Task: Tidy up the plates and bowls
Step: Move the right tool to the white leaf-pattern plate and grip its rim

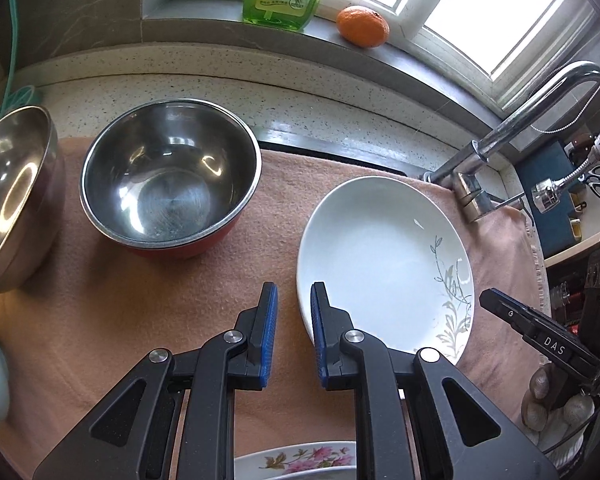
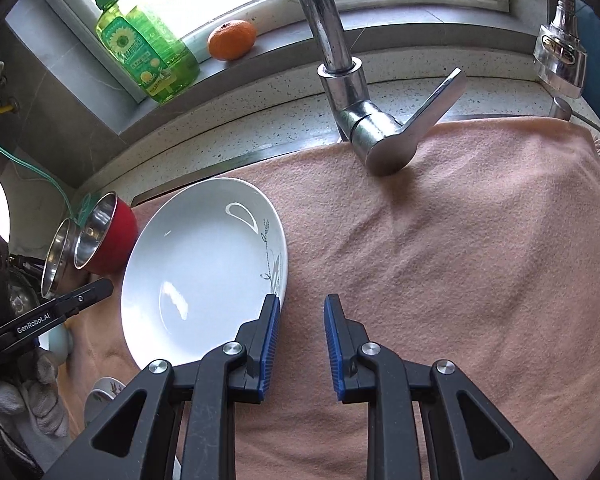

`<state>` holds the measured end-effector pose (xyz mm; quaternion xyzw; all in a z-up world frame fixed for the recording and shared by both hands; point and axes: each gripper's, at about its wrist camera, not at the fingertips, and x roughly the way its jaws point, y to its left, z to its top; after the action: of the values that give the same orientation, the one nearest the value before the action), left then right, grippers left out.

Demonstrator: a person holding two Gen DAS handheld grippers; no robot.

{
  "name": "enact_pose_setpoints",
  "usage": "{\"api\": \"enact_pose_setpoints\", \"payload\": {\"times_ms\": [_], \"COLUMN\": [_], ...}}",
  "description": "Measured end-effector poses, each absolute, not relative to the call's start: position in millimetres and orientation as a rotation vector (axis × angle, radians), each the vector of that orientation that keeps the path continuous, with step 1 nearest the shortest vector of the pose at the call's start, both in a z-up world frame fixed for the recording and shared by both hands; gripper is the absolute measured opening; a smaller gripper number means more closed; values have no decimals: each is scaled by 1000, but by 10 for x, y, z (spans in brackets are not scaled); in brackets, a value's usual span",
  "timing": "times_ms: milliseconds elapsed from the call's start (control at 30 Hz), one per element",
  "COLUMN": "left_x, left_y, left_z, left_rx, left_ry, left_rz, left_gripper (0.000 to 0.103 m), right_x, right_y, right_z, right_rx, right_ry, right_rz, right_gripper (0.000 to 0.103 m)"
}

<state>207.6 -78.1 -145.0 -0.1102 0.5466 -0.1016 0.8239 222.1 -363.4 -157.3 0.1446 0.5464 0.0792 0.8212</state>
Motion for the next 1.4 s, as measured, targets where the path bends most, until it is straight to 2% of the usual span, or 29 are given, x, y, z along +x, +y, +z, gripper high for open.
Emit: {"api": "enact_pose_setpoints", "payload": {"times_ms": [733, 1033, 1400], "left_x": [2216, 2235, 2224], "left_y": [-946, -934, -928], "left_z": [-1605, -1628, -1615], "left_rx": [-199, -205, -222], "left_ry": [1193, 1193, 1191], "left_rz": [-243, -242, -240], "left_gripper": [14, 9, 9], "right_x": [2453, 2530, 2534], "right_y": [-3556, -3485, -3459], "right_z": [-1705, -1784, -1755], "right_rx": [322, 317, 301], "right_ry": [1193, 1222, 1227], "right_rz": [204, 217, 195], "right_gripper": [20, 6, 6]}}
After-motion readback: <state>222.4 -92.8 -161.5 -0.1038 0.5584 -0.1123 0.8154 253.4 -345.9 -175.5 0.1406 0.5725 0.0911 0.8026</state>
